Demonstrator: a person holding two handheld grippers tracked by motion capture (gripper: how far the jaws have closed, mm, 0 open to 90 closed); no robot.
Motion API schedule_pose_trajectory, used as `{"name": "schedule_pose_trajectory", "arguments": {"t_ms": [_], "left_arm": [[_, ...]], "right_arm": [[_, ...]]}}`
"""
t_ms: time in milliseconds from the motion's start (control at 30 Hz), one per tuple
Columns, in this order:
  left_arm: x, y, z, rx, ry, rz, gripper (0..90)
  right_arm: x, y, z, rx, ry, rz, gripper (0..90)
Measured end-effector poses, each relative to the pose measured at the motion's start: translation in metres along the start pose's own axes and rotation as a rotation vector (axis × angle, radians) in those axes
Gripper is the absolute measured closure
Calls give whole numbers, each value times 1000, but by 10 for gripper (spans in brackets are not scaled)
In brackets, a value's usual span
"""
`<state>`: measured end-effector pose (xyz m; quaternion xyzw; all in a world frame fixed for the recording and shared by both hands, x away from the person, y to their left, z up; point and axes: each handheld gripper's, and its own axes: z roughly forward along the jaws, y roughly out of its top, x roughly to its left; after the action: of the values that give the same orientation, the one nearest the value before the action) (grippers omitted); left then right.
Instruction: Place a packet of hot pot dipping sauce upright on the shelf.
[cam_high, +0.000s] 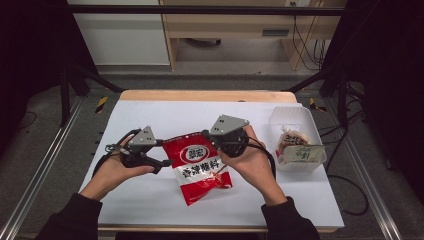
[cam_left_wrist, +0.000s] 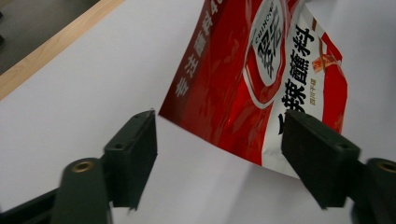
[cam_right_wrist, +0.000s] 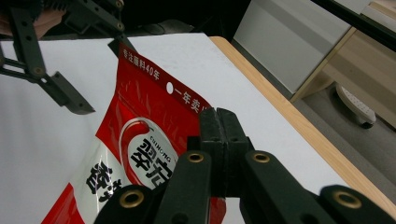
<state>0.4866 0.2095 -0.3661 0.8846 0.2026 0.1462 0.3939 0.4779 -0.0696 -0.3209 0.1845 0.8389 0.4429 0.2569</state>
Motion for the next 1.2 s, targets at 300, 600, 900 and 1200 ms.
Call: {"name": "schedule_pose_trajectory", "arguments": {"t_ms": [300,600,900,1200], "left_arm": [[6,8,7,-17,-72,-53,694],[-2,20,4,1,-84,9,897],[-13,42,-6,36,-63,127,900],[-17,55,-8,40,-71,189,899]], "right_arm": [[-1,6,-5,15,4,-9,900],[-5,2,-16,66,24,-22,900],[-12,-8,-30,115,67,-83,654],[-24,-9,-30,176,88,-125,450]]}}
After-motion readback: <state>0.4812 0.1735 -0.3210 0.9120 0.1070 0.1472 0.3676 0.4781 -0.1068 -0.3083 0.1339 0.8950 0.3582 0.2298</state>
